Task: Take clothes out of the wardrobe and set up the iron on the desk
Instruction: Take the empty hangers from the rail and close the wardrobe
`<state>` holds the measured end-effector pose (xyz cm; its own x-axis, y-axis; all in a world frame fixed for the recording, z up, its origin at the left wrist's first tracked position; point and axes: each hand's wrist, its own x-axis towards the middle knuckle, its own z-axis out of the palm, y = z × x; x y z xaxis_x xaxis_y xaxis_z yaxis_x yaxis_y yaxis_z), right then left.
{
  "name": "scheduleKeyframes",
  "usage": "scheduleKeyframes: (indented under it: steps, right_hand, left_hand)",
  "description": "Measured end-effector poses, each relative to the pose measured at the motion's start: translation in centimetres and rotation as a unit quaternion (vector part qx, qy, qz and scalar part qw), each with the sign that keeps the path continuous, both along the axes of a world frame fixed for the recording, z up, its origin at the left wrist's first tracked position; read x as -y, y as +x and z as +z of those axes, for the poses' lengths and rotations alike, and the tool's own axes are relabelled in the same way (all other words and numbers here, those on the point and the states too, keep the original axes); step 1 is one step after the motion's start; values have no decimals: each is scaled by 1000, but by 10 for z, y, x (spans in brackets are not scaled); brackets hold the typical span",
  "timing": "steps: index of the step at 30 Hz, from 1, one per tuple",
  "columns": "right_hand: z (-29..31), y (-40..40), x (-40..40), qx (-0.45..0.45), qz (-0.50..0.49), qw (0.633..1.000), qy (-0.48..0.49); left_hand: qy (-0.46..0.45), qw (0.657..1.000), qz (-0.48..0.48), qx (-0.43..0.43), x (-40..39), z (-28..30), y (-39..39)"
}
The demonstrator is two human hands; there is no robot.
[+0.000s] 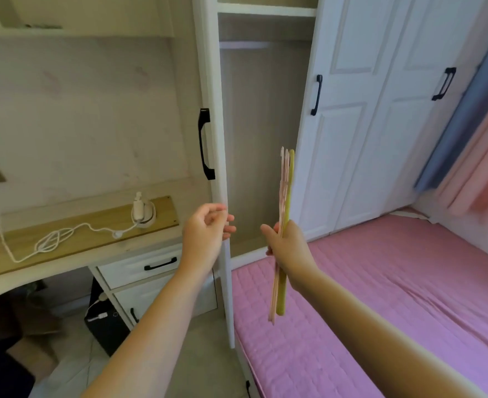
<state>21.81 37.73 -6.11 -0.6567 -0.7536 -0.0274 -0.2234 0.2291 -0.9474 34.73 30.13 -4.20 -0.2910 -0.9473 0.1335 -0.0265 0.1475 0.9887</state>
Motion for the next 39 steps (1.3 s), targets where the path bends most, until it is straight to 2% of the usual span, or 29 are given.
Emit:
scheduleKeyframes:
  steps: [3, 7, 10, 13, 16, 26, 34, 39]
  right_hand:
    - [7, 18, 24, -39, -42, 998, -35]
    - [20, 45, 48, -28, -76, 990, -115]
    - [24, 59, 66, -36, -90, 984, -149]
    - [26, 67, 81, -15, -102, 979, -176]
    - [26, 70, 87, -71, -125, 974, -175]
    - [22, 64, 87, -94, -146, 970, -170]
    - [15, 42, 80, -138, -134, 967, -170]
    - [16, 16, 72, -183, -150, 956, -171]
  left_hand:
    - [-38, 999, 29, -13, 23, 17, 14]
    - [-85, 995, 43, -14, 55, 41, 23]
    - [-134, 990, 16, 25, 77, 56, 25]
    - [-154, 987, -31, 27, 87, 69, 23]
    - [-187, 980, -55, 34, 90, 76, 19]
    - [-280, 958, -15, 54, 99, 69, 5]
    - [-314, 948, -12, 46, 100, 64, -16]
    - [-318, 945, -56, 53, 100, 69, -37]
